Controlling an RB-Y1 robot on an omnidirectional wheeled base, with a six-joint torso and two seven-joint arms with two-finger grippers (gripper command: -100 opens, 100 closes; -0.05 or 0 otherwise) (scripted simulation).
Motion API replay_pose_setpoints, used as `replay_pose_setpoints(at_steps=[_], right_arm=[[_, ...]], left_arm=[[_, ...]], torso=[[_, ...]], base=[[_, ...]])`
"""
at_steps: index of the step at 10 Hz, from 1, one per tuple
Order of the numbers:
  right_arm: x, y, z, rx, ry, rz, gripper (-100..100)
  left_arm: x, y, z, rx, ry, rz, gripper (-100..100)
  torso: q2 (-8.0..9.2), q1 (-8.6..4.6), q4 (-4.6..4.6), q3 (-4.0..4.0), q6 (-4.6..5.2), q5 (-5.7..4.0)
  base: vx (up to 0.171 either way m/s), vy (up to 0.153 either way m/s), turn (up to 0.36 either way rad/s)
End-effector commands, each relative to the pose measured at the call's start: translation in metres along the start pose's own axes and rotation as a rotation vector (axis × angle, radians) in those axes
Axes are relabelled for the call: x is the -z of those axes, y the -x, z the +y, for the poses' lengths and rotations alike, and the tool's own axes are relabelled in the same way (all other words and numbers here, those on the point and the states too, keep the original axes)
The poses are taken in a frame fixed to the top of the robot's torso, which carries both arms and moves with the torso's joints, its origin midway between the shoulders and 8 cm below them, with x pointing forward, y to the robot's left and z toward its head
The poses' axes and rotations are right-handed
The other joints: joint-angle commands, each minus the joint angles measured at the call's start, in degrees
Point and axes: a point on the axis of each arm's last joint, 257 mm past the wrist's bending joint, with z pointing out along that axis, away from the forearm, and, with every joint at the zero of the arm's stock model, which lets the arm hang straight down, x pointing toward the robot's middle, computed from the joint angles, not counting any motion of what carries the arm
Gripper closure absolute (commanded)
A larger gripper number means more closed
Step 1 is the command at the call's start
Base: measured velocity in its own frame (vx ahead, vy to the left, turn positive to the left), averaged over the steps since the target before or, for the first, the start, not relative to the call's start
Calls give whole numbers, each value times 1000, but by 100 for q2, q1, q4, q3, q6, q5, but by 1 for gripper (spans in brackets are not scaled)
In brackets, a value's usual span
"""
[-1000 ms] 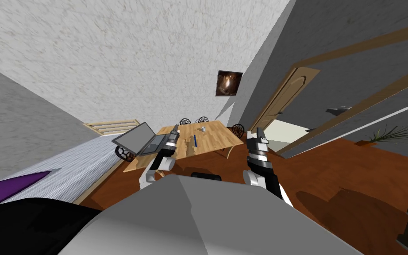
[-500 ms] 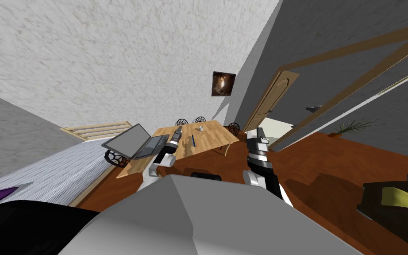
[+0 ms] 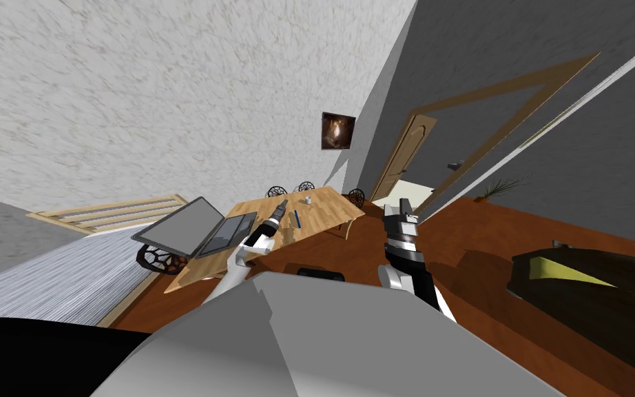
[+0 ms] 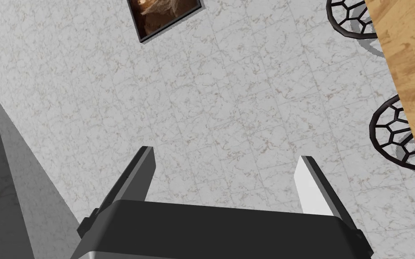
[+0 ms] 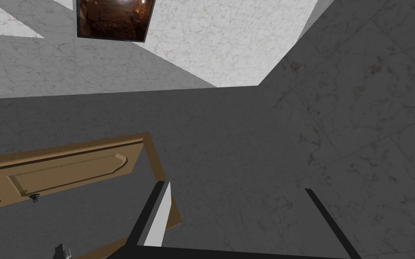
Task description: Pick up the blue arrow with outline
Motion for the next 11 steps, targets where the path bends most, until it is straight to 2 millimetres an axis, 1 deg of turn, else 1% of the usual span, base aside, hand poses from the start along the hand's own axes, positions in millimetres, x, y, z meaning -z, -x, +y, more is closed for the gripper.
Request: replay_pose_setpoints(at_steps=[1,2,3,4,5,6,7,8,9,10,11], right_arm=[[0,0,0,0,0,0,0],[0,0,0,0,0,0,0],[0,0,0,0,0,0,0],[0,0,0,0,0,0,0],[0,0,0,0,0,0,0],[0,0,0,0,0,0,0],[0,0,0,0,0,0,0],[0,0,0,0,0,0,0],[0,0,0,0,0,0,0],[0,0,0,0,0,0,0],[0,0,0,0,0,0,0]], left_arm=[[-6,-4,16,-14,46,22,-100],[-13,-7,30,-41,83,51,-100],[-12,-9,38,-41,106,58,-100],[-18,-11,53,-69,146,88,-100],[-17,-13,61,-69,168,93,-100],[-22,-15,77,-96,212,125,-100],[-20,-15,85,-96,232,129,-100],[-24,-15,101,-123,275,157,-100],[-22,-17,110,-122,299,163,-100],[-24,-16,126,-148,344,192,-100],[-21,-16,135,-148,368,197,-100]], torso=[[0,0,0,0,0,0],[-3,-2,0,-1,-4,0],[-4,-4,-1,-2,0,-1],[-5,-5,-1,-3,-5,-1],[-4,-4,-1,-2,-1,-1],[-6,-4,-1,-3,-4,-1],[-8,-4,-2,-5,-1,0],[-9,-4,-2,-5,-6,-1],[-11,-6,-2,-6,0,-1],[-10,-4,-2,-5,-7,-1],[-10,-4,-2,-5,-1,-1]], base=[[-30,23,-87],[-31,17,-200],[-27,15,-105],[-32,15,-178],[-26,18,-114],[-21,18,-200],[-16,17,-111],[-17,10,-201],[-15,16,-106],[-16,16,-214],[-12,20,-90]])
